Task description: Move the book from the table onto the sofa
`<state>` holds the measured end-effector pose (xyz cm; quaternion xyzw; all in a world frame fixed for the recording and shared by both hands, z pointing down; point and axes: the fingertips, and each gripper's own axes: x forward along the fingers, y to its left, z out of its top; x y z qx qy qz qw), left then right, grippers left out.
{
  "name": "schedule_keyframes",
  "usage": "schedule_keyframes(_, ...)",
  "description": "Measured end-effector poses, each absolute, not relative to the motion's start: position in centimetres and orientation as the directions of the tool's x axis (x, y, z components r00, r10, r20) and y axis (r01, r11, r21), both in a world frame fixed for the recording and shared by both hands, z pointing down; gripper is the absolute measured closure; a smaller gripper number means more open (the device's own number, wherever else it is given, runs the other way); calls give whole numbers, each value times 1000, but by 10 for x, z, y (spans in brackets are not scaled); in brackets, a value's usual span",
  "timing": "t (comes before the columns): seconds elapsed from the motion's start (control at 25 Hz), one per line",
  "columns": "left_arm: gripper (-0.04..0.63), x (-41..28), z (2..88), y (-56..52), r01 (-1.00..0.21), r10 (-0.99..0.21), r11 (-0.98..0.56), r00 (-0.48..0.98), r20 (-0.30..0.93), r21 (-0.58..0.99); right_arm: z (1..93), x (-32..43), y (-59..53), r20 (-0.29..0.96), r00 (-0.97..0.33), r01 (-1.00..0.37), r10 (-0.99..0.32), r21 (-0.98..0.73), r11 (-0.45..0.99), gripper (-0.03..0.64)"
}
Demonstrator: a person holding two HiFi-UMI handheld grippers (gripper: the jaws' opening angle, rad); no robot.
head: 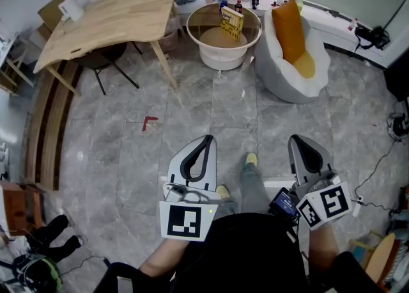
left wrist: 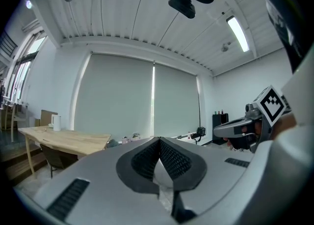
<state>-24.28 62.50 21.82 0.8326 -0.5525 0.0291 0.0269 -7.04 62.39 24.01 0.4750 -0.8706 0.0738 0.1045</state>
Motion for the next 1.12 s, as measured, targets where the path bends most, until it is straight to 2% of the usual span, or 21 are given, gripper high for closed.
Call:
schedule_keyframes(0.72, 586, -221, 219, 590, -908, -906, -419, 418, 65, -16, 247, -50, 591, 220, -509, -858, -832, -53, 511, 607)
schedule_keyframes(1.12, 584, -210, 231, 571, -906, -902, -423, 419, 100, -17, 258, -41, 572, 241, -511, -856, -825, -55, 514, 607)
